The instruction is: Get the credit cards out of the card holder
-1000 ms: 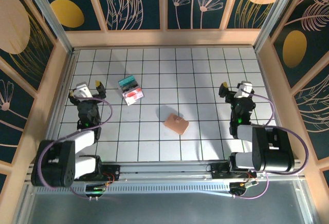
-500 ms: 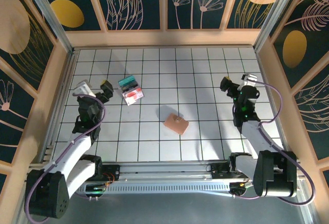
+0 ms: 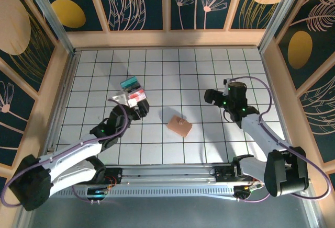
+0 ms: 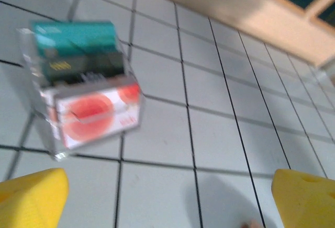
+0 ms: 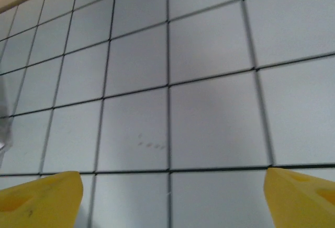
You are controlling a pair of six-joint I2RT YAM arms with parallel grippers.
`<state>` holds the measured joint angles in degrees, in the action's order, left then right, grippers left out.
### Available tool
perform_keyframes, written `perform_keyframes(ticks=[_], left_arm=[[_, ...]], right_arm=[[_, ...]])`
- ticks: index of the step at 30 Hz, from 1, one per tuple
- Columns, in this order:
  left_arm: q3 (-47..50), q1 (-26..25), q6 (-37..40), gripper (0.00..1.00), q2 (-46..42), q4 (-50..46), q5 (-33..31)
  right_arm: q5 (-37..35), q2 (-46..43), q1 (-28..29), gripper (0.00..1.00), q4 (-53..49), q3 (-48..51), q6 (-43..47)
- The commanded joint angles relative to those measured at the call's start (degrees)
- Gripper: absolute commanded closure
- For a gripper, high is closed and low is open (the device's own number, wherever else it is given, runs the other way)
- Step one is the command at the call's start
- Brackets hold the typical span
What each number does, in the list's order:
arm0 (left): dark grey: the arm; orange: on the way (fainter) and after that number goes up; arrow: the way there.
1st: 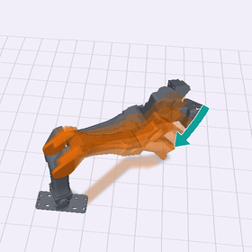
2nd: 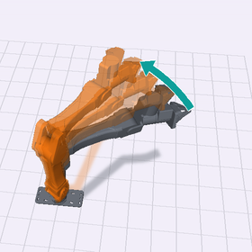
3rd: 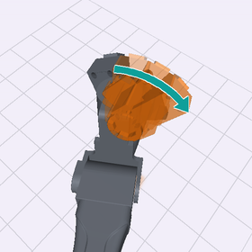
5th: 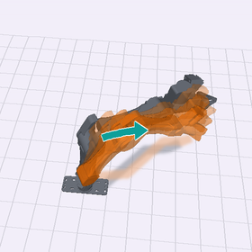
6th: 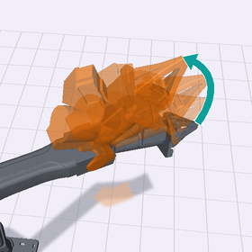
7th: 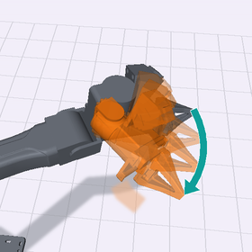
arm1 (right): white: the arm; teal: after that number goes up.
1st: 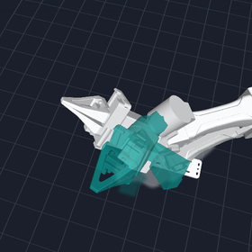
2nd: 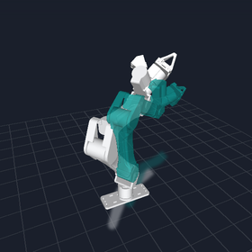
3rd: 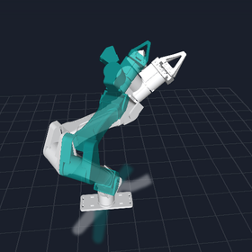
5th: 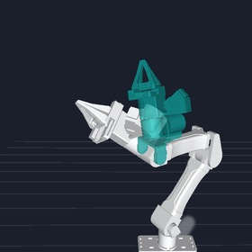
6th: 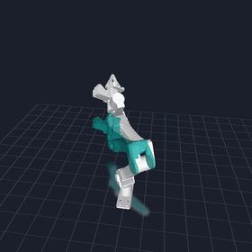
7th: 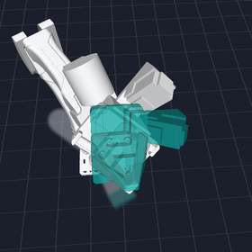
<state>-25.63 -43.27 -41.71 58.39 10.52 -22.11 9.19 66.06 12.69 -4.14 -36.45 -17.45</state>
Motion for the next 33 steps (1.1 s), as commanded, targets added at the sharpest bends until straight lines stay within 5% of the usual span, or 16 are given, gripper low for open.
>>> perform_keyframes(ticks=[1,8,13,27,33], left_arm=[[-3.16,-5.60,-0.07,0.01,4.89,-3.93,-2.11],[-7.69,-14.13,2.46,0.10,15.77,-7.36,1.14],[-8.86,-15.15,4.06,0.26,20.13,-6.57,5.58],[-9.33,-15.27,4.28,0.41,27.92,-2.97,11.30],[-10.97,-15.23,2.53,0.54,31.32,-2.40,9.91]], right_arm=[[8.16,2.49,1.84,0.16,-4.77,-2.92,-2.08],[15.49,7.32,6.28,0.26,-5.94,-5.43,-2.56],[18.10,11.77,9.62,0.32,-5.83,-6.05,-2.94],[17.97,22.11,17.08,0.39,-1.36,-5.15,-6.77],[18.04,21.83,18.34,0.41,-2.59,-3.56,-9.28]])
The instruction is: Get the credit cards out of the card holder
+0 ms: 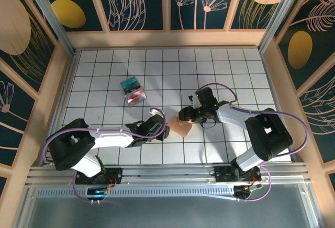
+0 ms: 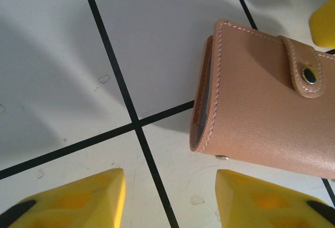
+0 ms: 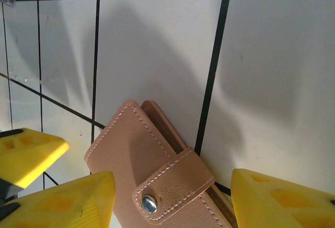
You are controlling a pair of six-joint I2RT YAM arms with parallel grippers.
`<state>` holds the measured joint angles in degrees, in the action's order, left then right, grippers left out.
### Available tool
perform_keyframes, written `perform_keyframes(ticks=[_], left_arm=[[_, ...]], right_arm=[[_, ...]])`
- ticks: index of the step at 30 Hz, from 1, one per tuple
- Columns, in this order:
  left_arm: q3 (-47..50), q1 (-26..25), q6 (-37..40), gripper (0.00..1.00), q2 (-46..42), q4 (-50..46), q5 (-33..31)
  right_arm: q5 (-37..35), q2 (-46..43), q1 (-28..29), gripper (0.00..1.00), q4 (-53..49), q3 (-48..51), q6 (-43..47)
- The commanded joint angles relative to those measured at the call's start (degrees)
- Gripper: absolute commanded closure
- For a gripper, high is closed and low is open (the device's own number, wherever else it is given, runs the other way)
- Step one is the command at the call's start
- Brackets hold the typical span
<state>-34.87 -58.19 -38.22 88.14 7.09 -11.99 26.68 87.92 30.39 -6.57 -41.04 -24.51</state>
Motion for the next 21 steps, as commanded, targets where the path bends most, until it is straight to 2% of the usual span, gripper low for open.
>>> perform_keyframes(ticks=[1,8,15,18,21], left_arm=[[-2.18,-0.31,-1.31,0.56,2.16,1.20,-0.55],[-5.27,0.05,-3.00,0.63,5.56,2.31,-2.55],[-4.95,3.88,-3.66,0.67,6.61,6.06,-1.36],[-5.14,5.45,-3.90,0.67,5.81,6.18,-0.87],[-5.73,5.47,-4.33,0.61,3.92,3.23,-1.80]], right_arm=[[0.77,-0.36,0.63,0.41,-0.21,1.41,-2.81],[3.03,-3.64,4.22,0.45,2.81,5.40,-9.37],[-0.31,-6.85,7.98,0.47,4.86,7.57,-15.11],[-2.19,-7.33,8.28,0.47,6.55,8.56,-17.17],[-4.83,-7.85,8.37,0.47,6.42,9.12,-17.85]])
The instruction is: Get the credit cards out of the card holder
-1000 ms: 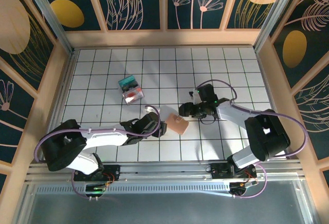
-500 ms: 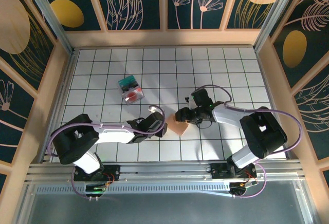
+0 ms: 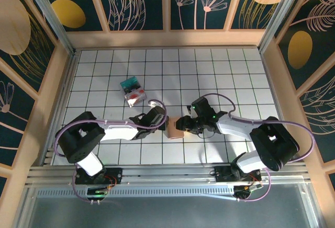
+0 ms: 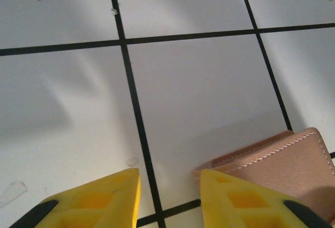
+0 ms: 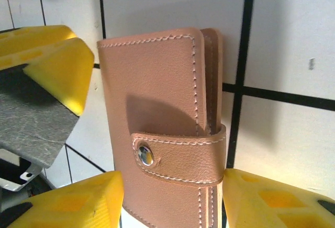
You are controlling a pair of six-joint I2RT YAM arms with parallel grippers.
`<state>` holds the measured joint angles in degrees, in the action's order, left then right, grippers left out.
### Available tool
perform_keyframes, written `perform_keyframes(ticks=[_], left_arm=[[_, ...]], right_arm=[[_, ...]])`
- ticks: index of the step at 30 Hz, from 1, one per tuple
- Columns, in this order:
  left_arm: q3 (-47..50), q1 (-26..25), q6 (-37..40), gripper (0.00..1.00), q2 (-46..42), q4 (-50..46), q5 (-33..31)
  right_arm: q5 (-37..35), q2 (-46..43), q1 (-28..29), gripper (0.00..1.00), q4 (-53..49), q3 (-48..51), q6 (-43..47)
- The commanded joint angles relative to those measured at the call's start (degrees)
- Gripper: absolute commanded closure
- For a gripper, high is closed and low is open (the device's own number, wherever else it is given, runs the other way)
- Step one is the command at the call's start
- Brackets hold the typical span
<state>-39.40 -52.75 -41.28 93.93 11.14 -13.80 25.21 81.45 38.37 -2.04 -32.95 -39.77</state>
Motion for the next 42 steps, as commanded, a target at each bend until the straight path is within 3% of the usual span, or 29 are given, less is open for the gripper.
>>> perform_keyframes(ticks=[1,4,10,19,28,32,37,42], left_arm=[[-1.34,0.02,-1.71,0.57,-2.56,-1.95,0.16],[-1.14,0.04,-3.89,0.44,-4.15,-4.67,0.34],[0.48,0.02,-8.87,0.32,-7.38,-8.00,-1.83],[1.36,0.18,-12.98,0.26,-9.36,-11.04,-6.69],[2.37,0.76,-15.13,0.22,-11.59,-11.14,-8.10],[3.00,1.77,-16.11,0.19,-12.86,-10.41,-7.24],[4.56,3.29,-15.81,0.17,-15.55,-8.00,-6.15],[6.70,5.40,-14.44,0.16,-19.67,-5.05,-3.77]], right_arm=[[-3.94,-1.56,0.47,0.47,1.86,1.12,-2.50],[-4.36,-1.34,0.86,0.45,2.39,1.30,-2.09],[-4.12,0.66,2.24,0.43,4.81,1.49,-1.82],[-6.48,5.00,5.07,0.45,5.26,1.22,-2.94],[-6.23,4.26,6.43,0.77,7.74,1.66,-3.92],[-6.06,3.01,6.45,0.83,9.21,1.66,-4.13],[-6.48,1.06,6.13,0.98,11.41,1.81,-4.75],[-5.17,-1.53,4.32,1.00,15.50,2.66,-5.91]])
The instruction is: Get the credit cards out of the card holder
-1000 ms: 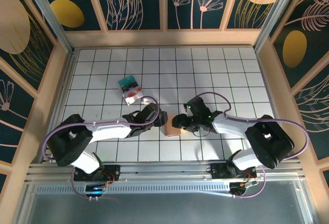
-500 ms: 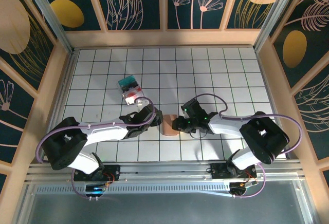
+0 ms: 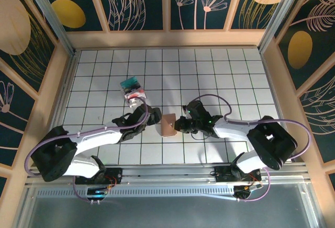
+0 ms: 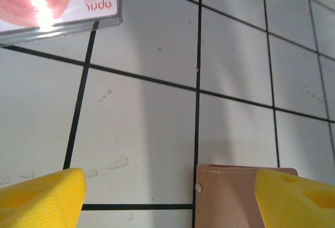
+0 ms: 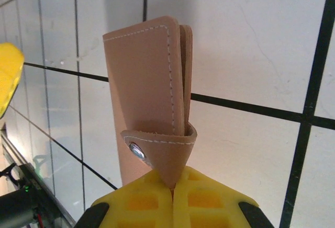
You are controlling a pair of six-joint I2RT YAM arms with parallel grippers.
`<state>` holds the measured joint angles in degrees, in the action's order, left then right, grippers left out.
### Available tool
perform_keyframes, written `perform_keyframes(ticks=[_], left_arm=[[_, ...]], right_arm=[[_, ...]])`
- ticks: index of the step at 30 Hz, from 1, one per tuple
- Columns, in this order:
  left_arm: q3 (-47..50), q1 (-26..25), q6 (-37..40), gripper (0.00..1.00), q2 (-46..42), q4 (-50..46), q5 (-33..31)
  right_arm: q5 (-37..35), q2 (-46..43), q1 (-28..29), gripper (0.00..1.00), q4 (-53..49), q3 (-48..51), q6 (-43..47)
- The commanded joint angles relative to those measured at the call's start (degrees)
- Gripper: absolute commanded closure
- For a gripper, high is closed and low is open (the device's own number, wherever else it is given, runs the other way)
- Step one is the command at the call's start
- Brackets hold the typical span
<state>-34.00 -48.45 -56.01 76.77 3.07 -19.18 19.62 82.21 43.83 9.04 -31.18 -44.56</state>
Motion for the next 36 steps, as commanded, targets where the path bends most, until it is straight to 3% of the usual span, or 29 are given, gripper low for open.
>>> perform_keyframes(ticks=[1,10,15,18,21,24,36], left_arm=[[1.93,1.58,0.65,0.16,-3.50,3.95,2.26],[1.43,5.09,8.30,0.21,-7.48,10.84,12.39],[-0.95,8.66,11.88,0.23,-3.49,18.03,28.06],[-5.11,8.68,15.94,0.17,0.06,17.51,34.03],[-8.28,8.66,18.95,0.10,2.73,15.26,35.15],[-9.51,8.67,20.21,0.11,3.73,15.84,36.43],[-11.96,8.68,22.51,0.23,7.07,17.32,38.49]], right_arm=[[1.19,-2.86,-1.87,1.00,5.60,1.11,-1.44],[8.22,-7.33,-10.26,1.00,10.04,0.05,-0.89],[9.76,-9.57,-14.13,1.00,7.35,-3.07,1.67],[9.55,-10.55,-15.04,1.00,5.68,-4.69,3.06],[10.70,-11.04,-15.84,1.00,5.64,-5.44,2.73],[10.97,-11.73,-16.05,1.00,4.86,-5.99,2.73],[12.06,-14.18,-16.05,1.00,3.94,-6.53,1.42]])
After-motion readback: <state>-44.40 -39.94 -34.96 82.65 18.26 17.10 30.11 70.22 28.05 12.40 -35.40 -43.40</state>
